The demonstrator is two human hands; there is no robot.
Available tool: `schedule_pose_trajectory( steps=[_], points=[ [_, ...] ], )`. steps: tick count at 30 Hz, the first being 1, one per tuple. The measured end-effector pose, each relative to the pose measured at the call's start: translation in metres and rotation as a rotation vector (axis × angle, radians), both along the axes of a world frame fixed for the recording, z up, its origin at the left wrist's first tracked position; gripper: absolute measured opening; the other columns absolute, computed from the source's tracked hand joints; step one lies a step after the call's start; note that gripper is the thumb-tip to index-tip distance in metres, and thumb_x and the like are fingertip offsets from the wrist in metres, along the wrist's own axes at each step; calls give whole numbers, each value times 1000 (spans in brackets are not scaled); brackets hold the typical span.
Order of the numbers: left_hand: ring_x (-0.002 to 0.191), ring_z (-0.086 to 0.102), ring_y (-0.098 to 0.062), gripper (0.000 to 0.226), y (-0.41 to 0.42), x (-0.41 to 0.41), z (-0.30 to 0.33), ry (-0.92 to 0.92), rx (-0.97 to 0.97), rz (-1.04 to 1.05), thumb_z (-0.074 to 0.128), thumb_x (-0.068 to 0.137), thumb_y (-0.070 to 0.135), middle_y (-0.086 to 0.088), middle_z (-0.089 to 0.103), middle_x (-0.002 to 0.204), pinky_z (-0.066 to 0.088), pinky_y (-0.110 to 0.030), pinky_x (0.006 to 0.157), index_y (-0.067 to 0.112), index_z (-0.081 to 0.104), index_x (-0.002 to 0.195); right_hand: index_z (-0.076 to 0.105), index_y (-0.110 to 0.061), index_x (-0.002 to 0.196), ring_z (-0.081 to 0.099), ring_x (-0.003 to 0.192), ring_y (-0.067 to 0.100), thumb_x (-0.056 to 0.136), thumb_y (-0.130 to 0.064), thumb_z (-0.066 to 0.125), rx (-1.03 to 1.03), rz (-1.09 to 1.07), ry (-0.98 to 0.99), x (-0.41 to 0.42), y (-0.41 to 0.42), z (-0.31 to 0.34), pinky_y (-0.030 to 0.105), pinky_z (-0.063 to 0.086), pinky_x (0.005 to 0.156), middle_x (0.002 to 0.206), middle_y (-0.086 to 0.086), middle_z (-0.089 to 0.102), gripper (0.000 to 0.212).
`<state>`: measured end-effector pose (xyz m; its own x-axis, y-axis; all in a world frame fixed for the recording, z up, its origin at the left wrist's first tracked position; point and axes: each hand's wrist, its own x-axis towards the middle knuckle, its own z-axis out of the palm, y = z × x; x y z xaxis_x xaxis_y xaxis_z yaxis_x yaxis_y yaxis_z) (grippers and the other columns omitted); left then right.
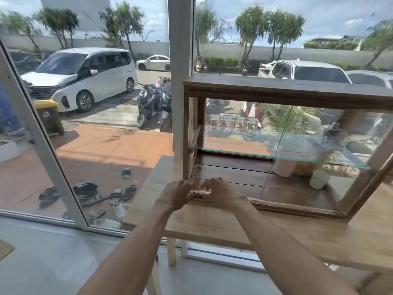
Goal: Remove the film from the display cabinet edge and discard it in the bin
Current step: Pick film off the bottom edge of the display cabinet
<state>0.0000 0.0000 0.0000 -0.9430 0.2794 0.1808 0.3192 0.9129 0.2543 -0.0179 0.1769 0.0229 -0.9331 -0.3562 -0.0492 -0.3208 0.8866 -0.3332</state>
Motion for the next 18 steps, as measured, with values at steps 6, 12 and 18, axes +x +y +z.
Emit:
schedule_pose_trajectory(
  steps=[6, 12, 18],
  points=[
    [101, 72, -28, 31, 4, -6, -4, 24, -92, -35, 69, 92, 13, -5, 74, 117, 52, -35, 76, 16, 67, 123, 69, -21, 127, 65, 118, 20, 90, -17, 67, -53, -2, 8, -6, -1, -5, 36, 51, 100, 129, 2, 69, 37],
    [103, 72, -29, 48, 5, -13, -4, 71, -106, -57, 58, 94, 0, -5, 74, 121, 55, -40, 77, 25, 62, 134, 69, -23, 127, 67, 116, 23, 90, -7, 63, -87, 44, 16, -12, -9, -12, 41, 53, 99, 127, 5, 71, 41],
    [95, 74, -29, 38, 3, -16, -12, 123, -112, -69, 54, 96, -2, -6, 74, 117, 54, -39, 70, 20, 66, 125, 74, -24, 118, 70, 108, 24, 89, -7, 57, -80, 17, 42, -14, -11, -22, 41, 58, 88, 119, 2, 74, 37]
  ],
)
